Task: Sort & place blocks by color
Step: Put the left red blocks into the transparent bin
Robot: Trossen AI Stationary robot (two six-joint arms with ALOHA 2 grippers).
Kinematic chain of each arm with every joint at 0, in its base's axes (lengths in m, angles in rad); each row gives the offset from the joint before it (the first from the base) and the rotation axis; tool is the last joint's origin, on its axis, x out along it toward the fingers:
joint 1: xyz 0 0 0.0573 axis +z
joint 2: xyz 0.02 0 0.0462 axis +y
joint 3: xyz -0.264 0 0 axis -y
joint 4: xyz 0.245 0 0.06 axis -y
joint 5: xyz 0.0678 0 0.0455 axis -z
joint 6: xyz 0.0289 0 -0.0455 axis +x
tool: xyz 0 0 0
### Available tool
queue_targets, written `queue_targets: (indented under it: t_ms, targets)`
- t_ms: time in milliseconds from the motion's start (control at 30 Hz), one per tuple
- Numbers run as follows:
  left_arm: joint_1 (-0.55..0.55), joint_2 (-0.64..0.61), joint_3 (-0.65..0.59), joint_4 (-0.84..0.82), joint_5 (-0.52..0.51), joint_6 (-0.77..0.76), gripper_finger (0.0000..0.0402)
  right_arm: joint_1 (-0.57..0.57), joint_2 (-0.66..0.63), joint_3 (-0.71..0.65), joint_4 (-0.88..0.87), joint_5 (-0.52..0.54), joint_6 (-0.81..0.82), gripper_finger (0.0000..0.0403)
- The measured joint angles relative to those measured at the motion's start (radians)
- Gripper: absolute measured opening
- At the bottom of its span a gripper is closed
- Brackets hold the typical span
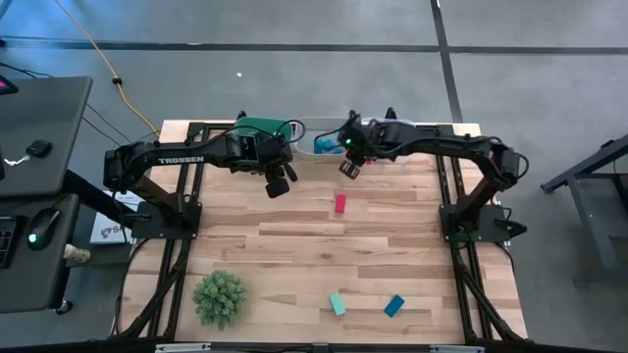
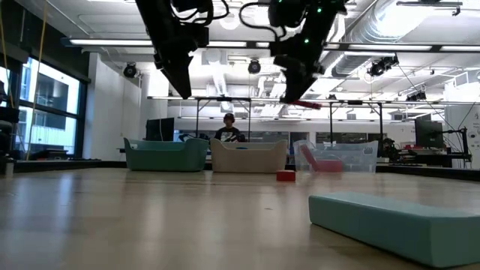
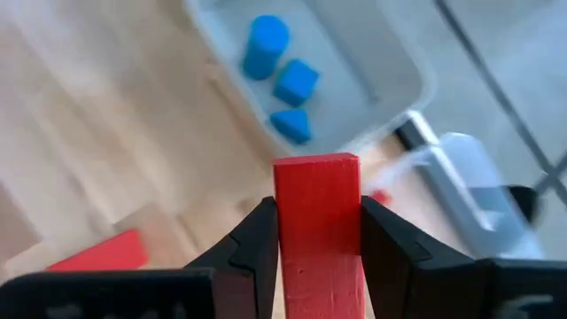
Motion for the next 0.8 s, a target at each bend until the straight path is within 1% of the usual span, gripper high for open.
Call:
queue_targets:
  t_ms: [233,400,633,800]
  targets:
    - [0.000,0.000,0.000,0.000,0.000,0.000,0.0115,-0.056,-0.098,-0.015,-0.038,0.098,0.000,0.0105]
    - [0.000,0.000,0.000,0.003,0.000,0.000,0.0115,-0.116,-0.188,-0.106,-0.004,0.163,0.022,0.0105]
    - [0.000,0.000,0.000,0.068,0.000,-0.001,0.0115,-0.226,-0.326,-0.338,0.284,0.150,0.054,0.0105]
    - [0.000,0.000,0.000,0.130,0.000,-0.005,0.0115,-0.294,-0.366,-0.451,0.457,0.130,0.078,0.0105]
